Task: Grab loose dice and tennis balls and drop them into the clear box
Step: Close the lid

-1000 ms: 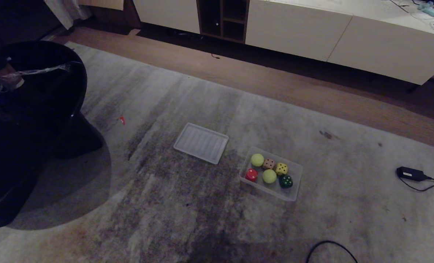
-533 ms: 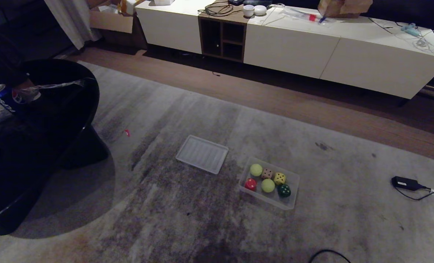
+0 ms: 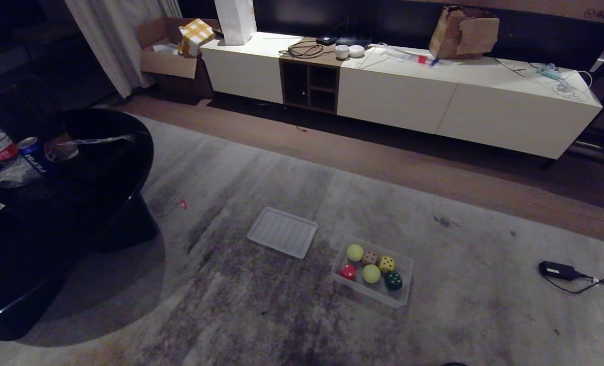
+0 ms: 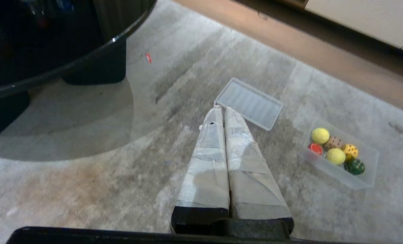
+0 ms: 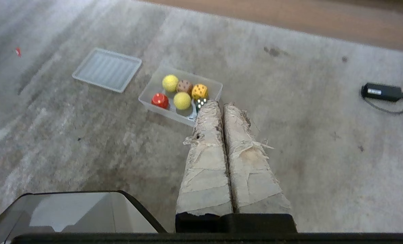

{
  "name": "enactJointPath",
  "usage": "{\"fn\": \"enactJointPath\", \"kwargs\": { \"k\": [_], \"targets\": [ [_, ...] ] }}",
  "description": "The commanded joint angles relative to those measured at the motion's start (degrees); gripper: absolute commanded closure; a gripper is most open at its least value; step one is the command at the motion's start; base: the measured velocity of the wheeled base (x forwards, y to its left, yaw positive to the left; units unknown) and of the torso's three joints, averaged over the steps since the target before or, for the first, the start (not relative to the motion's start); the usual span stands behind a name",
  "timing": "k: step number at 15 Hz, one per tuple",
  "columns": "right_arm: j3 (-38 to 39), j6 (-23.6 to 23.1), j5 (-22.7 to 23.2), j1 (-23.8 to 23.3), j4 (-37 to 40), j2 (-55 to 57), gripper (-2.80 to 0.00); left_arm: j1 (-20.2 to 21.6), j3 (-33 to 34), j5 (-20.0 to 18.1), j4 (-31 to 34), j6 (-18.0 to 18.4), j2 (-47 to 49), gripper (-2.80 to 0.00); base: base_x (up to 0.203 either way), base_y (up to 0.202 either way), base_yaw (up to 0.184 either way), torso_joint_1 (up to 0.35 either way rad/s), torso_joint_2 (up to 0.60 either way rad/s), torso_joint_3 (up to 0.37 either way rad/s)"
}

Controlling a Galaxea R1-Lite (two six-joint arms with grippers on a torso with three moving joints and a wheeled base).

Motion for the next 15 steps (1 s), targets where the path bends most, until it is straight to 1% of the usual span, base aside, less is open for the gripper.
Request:
{"fn": "enactJointPath", "kwargs": {
  "k": [1, 10, 15],
  "targets": [
    [-0.01, -0.01, -0.01, 0.0, 0.04, 0.1, 0.0, 0.0, 0.09, 0.01, -0.04, -0.08, 0.09, 0.0, 0.0, 0.0, 0.0, 0.002, 0.0, 0.209],
    [-0.01, -0.18, 0.08, 0.0, 0.04, 0.1, 0.0, 0.0, 0.09, 0.01, 0.0, -0.06, 0.09, 0.0, 0.0, 0.0, 0.0, 0.0, 0.0, 0.199],
    [-0.01, -0.18, 0.17, 0.0, 0.13, 0.1, 0.0, 0.0, 0.09, 0.01, -0.08, 0.09, 0.01, 0.0, 0.0, 0.0, 0.0, 0.0, 0.0, 0.039]
  ]
}}
